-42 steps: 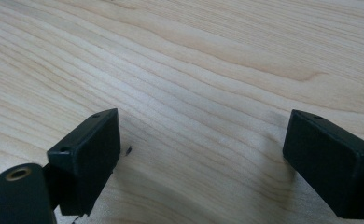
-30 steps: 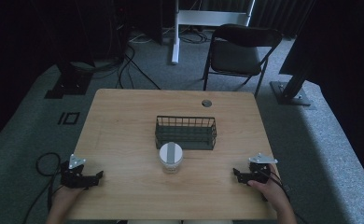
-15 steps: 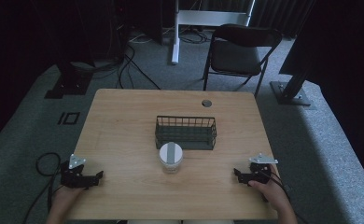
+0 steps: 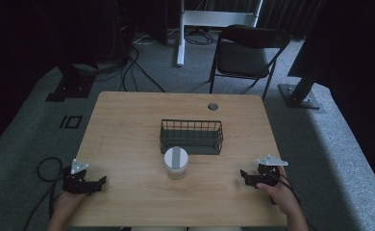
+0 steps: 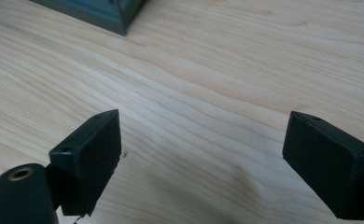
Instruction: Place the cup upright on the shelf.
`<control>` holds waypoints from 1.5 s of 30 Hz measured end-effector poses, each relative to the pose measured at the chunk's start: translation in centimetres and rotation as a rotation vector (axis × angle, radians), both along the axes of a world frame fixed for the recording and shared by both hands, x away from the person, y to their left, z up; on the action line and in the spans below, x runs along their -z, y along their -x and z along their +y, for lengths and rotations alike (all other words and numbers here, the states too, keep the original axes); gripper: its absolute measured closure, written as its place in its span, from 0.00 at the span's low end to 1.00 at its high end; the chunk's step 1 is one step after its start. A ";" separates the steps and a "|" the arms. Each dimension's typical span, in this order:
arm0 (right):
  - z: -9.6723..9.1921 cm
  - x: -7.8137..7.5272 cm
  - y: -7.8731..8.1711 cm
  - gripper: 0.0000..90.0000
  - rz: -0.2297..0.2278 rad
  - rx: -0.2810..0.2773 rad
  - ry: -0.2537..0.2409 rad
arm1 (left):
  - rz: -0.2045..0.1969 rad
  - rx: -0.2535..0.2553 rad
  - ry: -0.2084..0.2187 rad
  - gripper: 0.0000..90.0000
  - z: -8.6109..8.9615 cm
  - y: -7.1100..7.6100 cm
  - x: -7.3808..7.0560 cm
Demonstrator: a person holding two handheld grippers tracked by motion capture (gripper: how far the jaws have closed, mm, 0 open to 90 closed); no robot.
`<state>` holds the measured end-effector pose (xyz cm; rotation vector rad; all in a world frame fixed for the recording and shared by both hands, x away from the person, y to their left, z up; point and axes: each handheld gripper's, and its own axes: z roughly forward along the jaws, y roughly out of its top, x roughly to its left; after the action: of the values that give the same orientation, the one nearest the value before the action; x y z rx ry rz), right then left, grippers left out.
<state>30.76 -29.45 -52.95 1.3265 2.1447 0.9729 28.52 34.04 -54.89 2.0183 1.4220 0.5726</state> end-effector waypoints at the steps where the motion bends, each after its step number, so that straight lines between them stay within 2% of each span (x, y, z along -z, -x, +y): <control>1: 0.0 0.0 0.0 0.13 0.000 0.000 0.000 | 0.000 0.000 0.000 0.00 0.0 0.0 0.0; 11: 1.7 -0.7 -0.2 0.15 -0.020 -0.046 0.004 | 0.000 0.001 -0.001 0.00 0.0 0.0 0.0; 17: 2.9 -1.0 -0.4 0.15 -0.039 -0.090 -0.016 | 0.000 0.001 -0.001 0.00 0.0 0.0 0.0; 18: 3.3 -1.1 -0.4 0.15 -0.042 -0.110 -0.037 | 0.000 0.001 -0.001 0.00 0.0 0.0 0.0; 21: 3.7 -1.2 -0.4 0.14 -0.047 -0.126 -0.049 | 0.001 0.002 -0.001 0.00 0.0 0.0 0.0; 23: 4.2 -1.3 -0.5 0.14 -0.051 -0.139 -0.074 | 0.000 0.001 0.000 0.00 0.0 0.0 0.0; 33: 6.5 -1.6 -0.7 0.14 -0.062 -0.190 -0.092 | 0.000 0.002 -0.001 0.00 0.0 0.0 0.0; 35: 7.0 -1.7 -0.7 0.14 -0.058 -0.209 -0.105 | 0.000 0.002 -0.001 0.00 0.0 0.0 0.0; 39: 8.1 -1.5 -0.7 0.14 -0.063 -0.249 -0.096 | 0.000 0.002 -0.001 0.00 0.0 0.0 0.0; 45: 10.1 -1.3 -0.6 0.14 -0.048 -0.324 -0.092 | 0.000 0.004 -0.001 0.00 0.0 0.0 0.0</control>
<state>31.31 -19.39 -51.63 0.9999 2.3481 1.2275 28.53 34.05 -54.89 2.0212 1.4175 0.5713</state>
